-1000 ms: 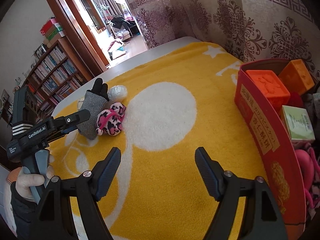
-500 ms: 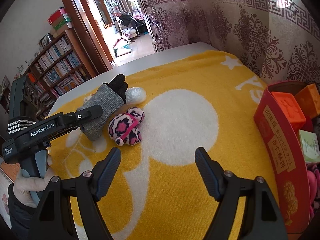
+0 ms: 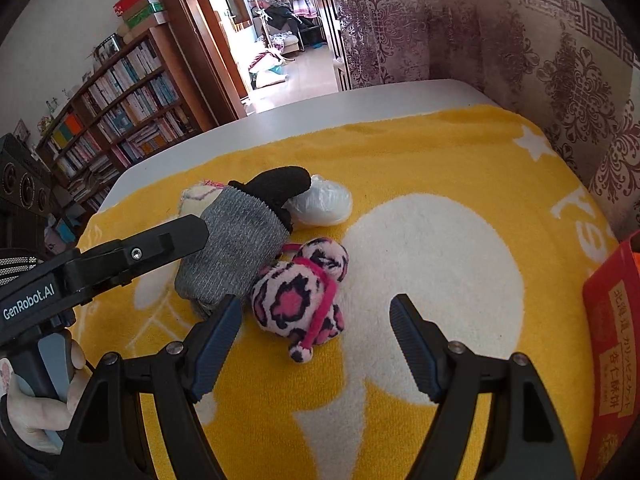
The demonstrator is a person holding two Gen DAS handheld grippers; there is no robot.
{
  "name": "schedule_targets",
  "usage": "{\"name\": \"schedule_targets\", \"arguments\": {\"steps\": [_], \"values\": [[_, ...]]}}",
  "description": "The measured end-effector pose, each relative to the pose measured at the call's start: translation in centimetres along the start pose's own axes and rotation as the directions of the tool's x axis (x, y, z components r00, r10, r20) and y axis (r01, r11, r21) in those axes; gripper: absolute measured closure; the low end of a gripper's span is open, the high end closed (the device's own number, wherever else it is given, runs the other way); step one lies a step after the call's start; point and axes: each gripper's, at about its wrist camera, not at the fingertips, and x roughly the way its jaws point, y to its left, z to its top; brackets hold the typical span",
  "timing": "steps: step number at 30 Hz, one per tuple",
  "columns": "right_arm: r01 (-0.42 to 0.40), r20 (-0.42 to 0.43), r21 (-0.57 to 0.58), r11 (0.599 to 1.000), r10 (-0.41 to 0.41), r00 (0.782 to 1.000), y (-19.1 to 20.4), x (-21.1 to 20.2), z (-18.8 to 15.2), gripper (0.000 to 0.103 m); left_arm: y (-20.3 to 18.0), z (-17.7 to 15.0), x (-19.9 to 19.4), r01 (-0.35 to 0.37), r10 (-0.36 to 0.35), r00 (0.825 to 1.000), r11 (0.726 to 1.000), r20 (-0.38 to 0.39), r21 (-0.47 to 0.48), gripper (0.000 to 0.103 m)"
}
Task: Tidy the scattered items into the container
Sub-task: 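Grasp second leopard plush toy with right while left holds grey sock, then carry plush toy into red tin with right while left lifts grey sock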
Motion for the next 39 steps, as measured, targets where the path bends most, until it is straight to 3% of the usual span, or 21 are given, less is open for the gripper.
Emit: {"name": "schedule_targets", "arguments": {"steps": [2, 6, 9, 10, 14, 20, 26, 27, 28, 29, 39], "values": [[0.005, -0.01, -0.002, 1.0, -0.005, 1.0, 0.1, 0.9, 0.3, 0.023, 0.2, 0.0, -0.1, -0.007, 0.007, 1.0, 1.0, 0.003, -0.006, 0.036], [-0.015, -0.021, 0.022, 1.0, 0.016, 1.0, -0.5, 1.8, 0.0, 0.029, 0.2, 0.0, 0.2, -0.02, 0.02, 1.0, 1.0, -0.005, 0.003, 0.026], [-0.001, 0.003, -0.004, 1.0, 0.001, 1.0, -0.4, 0.2, -0.7, 0.055, 0.0, -0.1, 0.6, -0.028, 0.029, 0.999, 1.0, -0.019, 0.014, 0.026], [0.047, 0.02, -0.018, 0.999, -0.047, 0.999, -0.4, -0.6, -1.0, 0.056, -0.1, -0.2, 0.8, -0.03, 0.03, 0.999, 0.999, -0.026, 0.018, 0.026], [0.159, 0.082, -0.053, 0.986, -0.155, 0.985, -1.5, -3.1, -2.6, 0.056, -0.7, -0.5, 1.7, -0.037, 0.039, 0.998, 0.998, -0.057, 0.045, 0.026], [0.121, 0.112, 0.048, 0.992, -0.125, 0.986, -4.4, -4.9, -4.5, 0.056, -1.8, -1.2, 3.4, -0.072, 0.081, 0.993, 0.992, -0.088, 0.099, 0.026], [0.09, 0.103, 0.04, 0.995, -0.094, 0.99, -3.9, -4.4, -5.2, 0.056, -2.8, -1.8, 5.2, -0.131, 0.146, 0.987, 0.974, -0.071, 0.185, 0.026], [0.081, 0.106, 0.041, 0.996, -0.085, 0.991, -3.9, -4.4, -5.2, 0.056, -3.0, -1.9, 5.2, -0.139, 0.155, 0.986, 0.971, -0.068, 0.195, 0.027], [0.076, 0.108, 0.046, 0.996, -0.08, 0.991, -4.0, -4.4, -5.3, 0.056, -3.0, -2.0, 5.2, -0.142, 0.157, 0.986, 0.97, -0.062, 0.199, 0.037], [0.073, 0.109, 0.049, 0.996, -0.078, 0.991, -4.0, -4.3, -5.4, 0.056, -3.0, -2.0, 5.1, -0.129, 0.144, 0.988, 0.972, -0.064, 0.195, 0.047], [0.059, 0.133, 0.078, 0.995, -0.069, 0.989, -4.6, -4.7, -5.5, 0.056, -3.8, -1.2, 0.6, -0.058, 0.053, 0.998, 0.987, 0.032, 0.153, 0.047]]}}
